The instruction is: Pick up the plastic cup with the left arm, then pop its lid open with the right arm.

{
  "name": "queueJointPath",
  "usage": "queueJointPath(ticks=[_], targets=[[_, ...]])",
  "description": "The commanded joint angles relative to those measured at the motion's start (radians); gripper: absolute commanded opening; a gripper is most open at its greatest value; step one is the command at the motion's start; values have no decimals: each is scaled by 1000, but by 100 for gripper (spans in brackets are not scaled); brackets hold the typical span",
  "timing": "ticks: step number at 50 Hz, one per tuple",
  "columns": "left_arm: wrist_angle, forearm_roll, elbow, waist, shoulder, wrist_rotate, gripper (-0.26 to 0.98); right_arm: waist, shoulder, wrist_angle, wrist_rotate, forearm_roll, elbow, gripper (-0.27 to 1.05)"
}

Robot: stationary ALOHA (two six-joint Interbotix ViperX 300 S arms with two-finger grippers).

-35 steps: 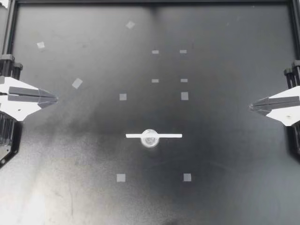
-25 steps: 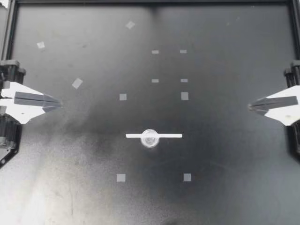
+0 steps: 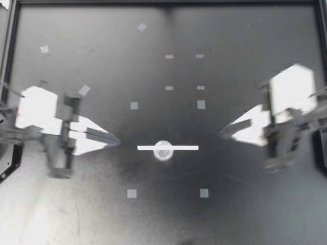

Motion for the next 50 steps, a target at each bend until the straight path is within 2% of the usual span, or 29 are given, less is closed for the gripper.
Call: queueJointPath(ticks=[1, 11, 15, 25, 29, 50], targets=[[-63, -2, -25, -2, 81, -15, -10, 28, 104, -67, -2, 2, -61, -9], [-190, -2, -15, -2, 233, -60, -1, 32, 264, -189, 35, 2, -100, -9], [-198, -2, -25, -2, 279, -61, 8, 32, 311, -213, 54, 3, -109, -9], [-215, -2, -54, -2, 383, -55, 40, 32, 428, -249, 87, 2, -147, -9], [-239, -3, -60, -2, 414, -55, 48, 32, 456, -261, 89, 2, -160, -9], [-270, -26, -137, 11, 578, -55, 50, 8, 566, -293, 123, 2, -199, -9]])
